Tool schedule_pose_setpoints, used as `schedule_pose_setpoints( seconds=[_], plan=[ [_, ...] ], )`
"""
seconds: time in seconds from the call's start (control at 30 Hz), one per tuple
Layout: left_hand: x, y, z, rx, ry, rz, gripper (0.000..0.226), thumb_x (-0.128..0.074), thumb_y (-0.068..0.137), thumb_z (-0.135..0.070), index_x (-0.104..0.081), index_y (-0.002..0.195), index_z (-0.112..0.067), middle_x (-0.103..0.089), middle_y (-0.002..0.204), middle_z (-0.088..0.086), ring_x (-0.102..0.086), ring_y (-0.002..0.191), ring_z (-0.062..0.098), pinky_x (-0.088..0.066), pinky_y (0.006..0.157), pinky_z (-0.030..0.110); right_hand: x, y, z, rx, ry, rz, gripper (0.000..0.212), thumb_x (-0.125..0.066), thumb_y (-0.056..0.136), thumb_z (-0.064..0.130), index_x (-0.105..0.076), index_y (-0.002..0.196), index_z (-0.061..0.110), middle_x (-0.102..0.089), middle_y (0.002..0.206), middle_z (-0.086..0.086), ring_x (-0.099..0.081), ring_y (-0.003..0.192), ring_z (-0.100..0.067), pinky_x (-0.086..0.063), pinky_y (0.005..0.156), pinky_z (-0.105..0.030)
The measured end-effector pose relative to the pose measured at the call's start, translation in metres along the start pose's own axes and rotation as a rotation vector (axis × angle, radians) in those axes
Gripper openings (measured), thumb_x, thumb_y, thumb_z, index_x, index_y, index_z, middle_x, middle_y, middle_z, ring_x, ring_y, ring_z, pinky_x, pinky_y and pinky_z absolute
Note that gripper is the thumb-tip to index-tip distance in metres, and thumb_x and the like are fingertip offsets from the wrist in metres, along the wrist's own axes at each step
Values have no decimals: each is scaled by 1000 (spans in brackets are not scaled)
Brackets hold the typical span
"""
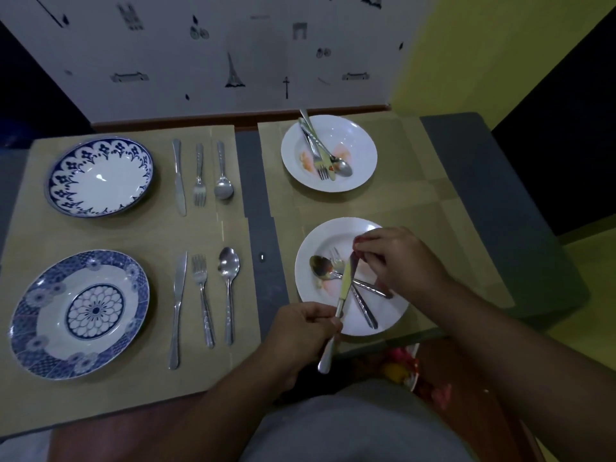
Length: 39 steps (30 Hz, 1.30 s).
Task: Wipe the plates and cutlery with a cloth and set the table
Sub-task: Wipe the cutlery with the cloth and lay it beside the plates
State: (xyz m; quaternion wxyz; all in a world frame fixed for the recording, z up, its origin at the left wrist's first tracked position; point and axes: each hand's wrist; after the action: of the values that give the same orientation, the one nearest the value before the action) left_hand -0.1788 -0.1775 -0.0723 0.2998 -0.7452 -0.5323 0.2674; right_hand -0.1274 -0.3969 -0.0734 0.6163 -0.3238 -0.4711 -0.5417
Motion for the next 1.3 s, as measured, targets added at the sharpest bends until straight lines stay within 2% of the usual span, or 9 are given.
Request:
schedule_pose_setpoints(
  seconds=[0.13,0.27,0.43,0.6,0.77,0.87,1.07,1.17,1.3],
  plan=[
    [-26,12,-9,-1,-8,-34,13,-71,87,-5,-79,83,-16,-78,81,5,-74,78,19,-60,71,31,14,-1,-25,-135,77,27,22,-68,88,14,-77,106,20,-72,112,6,-66,94,-15,-50,89,-27],
    [-62,32,-23,0,-14,-57,10,-71,89,-9,-79,86,-15,-77,91,8,-74,88,26,-62,79,42,30,-7,-54,-221,134,50,25,-66,91,19,-73,115,22,-70,117,6,-64,97,-10,-51,90,-25],
    [-127,54,-50,-4,-13,-125,7,-67,92,-6,-74,95,-5,-75,92,11,-72,80,23,-57,55,25,53,-18,-104,-293,182,31,27,-68,89,18,-74,114,22,-70,116,5,-63,101,-9,-49,90,-23],
    [-186,96,-60,-101,169,-240,10,-71,89,-12,-77,82,-14,-75,83,8,-72,80,26,-63,77,42,66,-27,-149,-289,237,-11,26,-72,85,15,-75,109,23,-71,110,7,-64,98,-7,-49,88,-21],
    [-223,123,-63,-171,396,-309,15,-66,92,-18,-78,86,-10,-74,83,6,-70,77,19,-61,78,36,74,-32,-179,-332,276,14,27,-72,86,19,-74,112,26,-69,113,12,-55,94,4,-33,77,1],
    [-236,135,-67,-182,495,-314,17,-63,93,-13,-77,86,-5,-73,85,10,-69,78,20,-60,82,34,75,-33,-190,-324,270,49,27,-72,87,20,-73,114,27,-68,116,11,-52,94,4,-31,71,5],
    [-251,148,-62,-117,655,-353,14,-66,92,-11,-73,101,-4,-71,97,10,-63,80,16,-49,71,22,72,-31,-209,-316,315,94,30,-71,88,18,-71,117,25,-67,120,9,-53,98,2,-31,76,0],
    [-255,150,-55,-103,726,-366,15,-66,92,-10,-69,105,-5,-71,102,11,-67,89,20,-55,75,26,64,-30,-217,-304,320,133,30,-70,88,19,-71,118,24,-66,121,8,-55,102,-1,-32,80,-3],
    [-261,150,-50,-190,839,-365,35,-71,87,-9,-54,118,-10,-61,115,10,-62,98,25,-50,78,30,53,-29,-219,-277,354,145,27,-69,88,17,-73,114,25,-69,114,8,-62,103,-9,-49,87,-22]
  ],
)
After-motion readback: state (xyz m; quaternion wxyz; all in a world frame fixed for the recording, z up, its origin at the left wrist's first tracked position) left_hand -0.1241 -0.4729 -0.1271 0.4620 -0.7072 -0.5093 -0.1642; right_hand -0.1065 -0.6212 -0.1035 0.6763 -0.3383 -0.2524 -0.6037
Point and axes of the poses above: each hand's wrist, its own y-axis towards the middle knuckle, its own x-axis out of the back of the hand, z = x × y
